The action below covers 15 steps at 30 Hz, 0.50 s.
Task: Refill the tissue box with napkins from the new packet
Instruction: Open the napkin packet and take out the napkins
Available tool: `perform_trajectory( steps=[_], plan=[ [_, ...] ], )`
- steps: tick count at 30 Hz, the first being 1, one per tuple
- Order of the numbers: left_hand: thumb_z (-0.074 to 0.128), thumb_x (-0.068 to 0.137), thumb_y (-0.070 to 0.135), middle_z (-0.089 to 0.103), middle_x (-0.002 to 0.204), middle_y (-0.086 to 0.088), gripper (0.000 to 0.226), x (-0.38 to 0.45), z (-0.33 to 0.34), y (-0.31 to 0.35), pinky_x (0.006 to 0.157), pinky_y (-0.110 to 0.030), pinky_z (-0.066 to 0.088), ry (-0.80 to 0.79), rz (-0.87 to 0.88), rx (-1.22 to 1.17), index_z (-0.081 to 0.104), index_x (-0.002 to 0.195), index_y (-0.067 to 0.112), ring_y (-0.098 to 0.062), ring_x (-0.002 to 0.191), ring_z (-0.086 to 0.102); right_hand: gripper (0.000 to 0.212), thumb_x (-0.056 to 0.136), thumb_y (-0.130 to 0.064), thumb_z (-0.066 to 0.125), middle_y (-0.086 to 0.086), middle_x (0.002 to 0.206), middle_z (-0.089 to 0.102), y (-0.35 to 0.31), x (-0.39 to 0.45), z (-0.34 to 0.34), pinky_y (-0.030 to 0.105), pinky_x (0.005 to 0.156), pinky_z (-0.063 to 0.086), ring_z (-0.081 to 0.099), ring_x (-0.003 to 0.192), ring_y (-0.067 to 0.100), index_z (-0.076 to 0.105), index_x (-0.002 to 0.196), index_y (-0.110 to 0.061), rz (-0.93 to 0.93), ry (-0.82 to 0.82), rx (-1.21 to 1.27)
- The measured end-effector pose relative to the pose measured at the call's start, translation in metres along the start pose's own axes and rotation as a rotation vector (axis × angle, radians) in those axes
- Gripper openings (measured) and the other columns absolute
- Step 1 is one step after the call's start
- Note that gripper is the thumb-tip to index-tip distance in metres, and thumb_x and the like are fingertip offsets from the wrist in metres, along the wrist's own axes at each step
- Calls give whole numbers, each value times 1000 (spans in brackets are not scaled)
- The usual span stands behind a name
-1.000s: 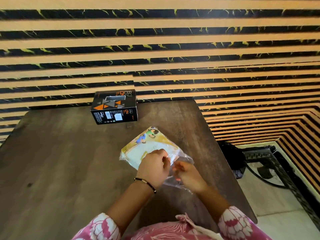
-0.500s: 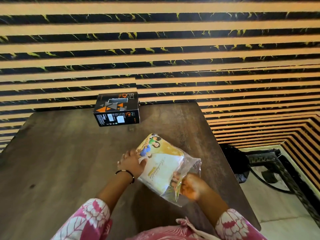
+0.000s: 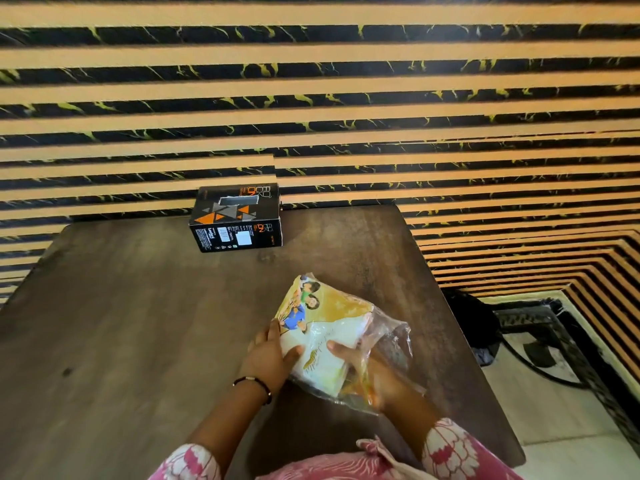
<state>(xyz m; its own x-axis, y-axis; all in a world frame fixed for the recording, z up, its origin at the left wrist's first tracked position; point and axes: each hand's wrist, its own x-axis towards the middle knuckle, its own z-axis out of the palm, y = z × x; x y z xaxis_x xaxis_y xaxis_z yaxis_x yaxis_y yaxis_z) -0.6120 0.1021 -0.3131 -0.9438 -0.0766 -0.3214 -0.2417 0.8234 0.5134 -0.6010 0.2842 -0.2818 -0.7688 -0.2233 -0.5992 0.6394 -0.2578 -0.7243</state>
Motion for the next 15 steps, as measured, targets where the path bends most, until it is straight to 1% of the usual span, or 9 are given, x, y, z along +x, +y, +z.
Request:
perform_trajectory(
  steps=[2, 3, 4, 6, 8, 10, 12, 14, 15],
  plan=[
    [54, 84, 52, 39, 141, -12, 79, -4, -2, 0, 101, -37, 35, 37, 22, -9, 21, 143, 12, -31, 125, 40, 62, 79, -4, 68, 14, 123, 55, 5, 9, 6, 54, 97, 45, 50, 122, 36, 40, 134, -6, 55, 136, 20],
    [57, 82, 52, 45, 135, -11, 76, -6, -3, -1, 98, -36, 37, 74, 23, -50, 29, 140, 13, -31, 121, 44, 60, 81, 2, 64, 19, 129, 51, 6, 12, 5, 57, 100, 40, 47, 124, 40, 37, 135, -3, 76, 175, 49],
    [60, 80, 52, 52, 129, -11, 71, -9, -4, -2, 93, -35, 40, 120, 10, -132, 38, 135, 13, -31, 116, 49, 57, 84, 6, 59, 23, 131, 50, 5, 12, 4, 57, 99, 41, 48, 120, 41, 36, 135, -1, 75, 197, 53],
    [58, 78, 49, 65, 111, -13, 55, -14, -9, -6, 80, -33, 44, 204, -62, -366, 55, 118, 11, -32, 102, 59, 48, 87, 8, 54, 25, 122, 54, 0, 6, 0, 50, 84, 48, 57, 98, 35, 38, 131, 2, 83, 146, 12],
    [58, 83, 40, 71, 94, -14, 32, -16, -11, -11, 76, -35, 49, 262, -128, -513, 65, 98, 13, -32, 89, 64, 45, 83, 3, 61, 25, 122, 55, 3, 0, -10, 47, 77, 51, 58, 98, 35, 45, 125, -1, 88, 18, 31],
    [59, 85, 33, 72, 81, -11, 17, -17, -12, -18, 73, -40, 52, 300, -145, -515, 66, 81, 17, -32, 80, 65, 60, 68, -8, 79, 24, 126, 54, 8, -5, -18, 54, 84, 48, 52, 115, 44, 50, 120, -3, 140, -35, 54],
    [62, 85, 25, 70, 74, -11, 15, -17, -14, -24, 70, -40, 52, 335, -184, -522, 63, 71, 20, -33, 75, 64, 84, 51, -13, 88, 23, 129, 55, 10, -3, -29, 58, 88, 50, 53, 118, 44, 49, 125, -2, 95, -82, 94],
    [62, 85, 19, 68, 71, -14, 20, -15, -18, -31, 67, -40, 50, 389, -231, -547, 59, 65, 19, -35, 72, 63, 67, 69, -3, 76, 22, 127, 59, 3, -3, -37, 57, 90, 51, 59, 113, 41, 48, 129, -6, -3, -52, 54],
    [63, 85, 18, 68, 71, -15, 21, -13, -19, -36, 66, -38, 49, 410, -245, -538, 58, 64, 18, -36, 71, 63, 56, 77, 2, 66, 19, 124, 61, -3, -3, -41, 55, 90, 51, 62, 109, 38, 49, 130, -7, -42, 25, -49]
  ],
)
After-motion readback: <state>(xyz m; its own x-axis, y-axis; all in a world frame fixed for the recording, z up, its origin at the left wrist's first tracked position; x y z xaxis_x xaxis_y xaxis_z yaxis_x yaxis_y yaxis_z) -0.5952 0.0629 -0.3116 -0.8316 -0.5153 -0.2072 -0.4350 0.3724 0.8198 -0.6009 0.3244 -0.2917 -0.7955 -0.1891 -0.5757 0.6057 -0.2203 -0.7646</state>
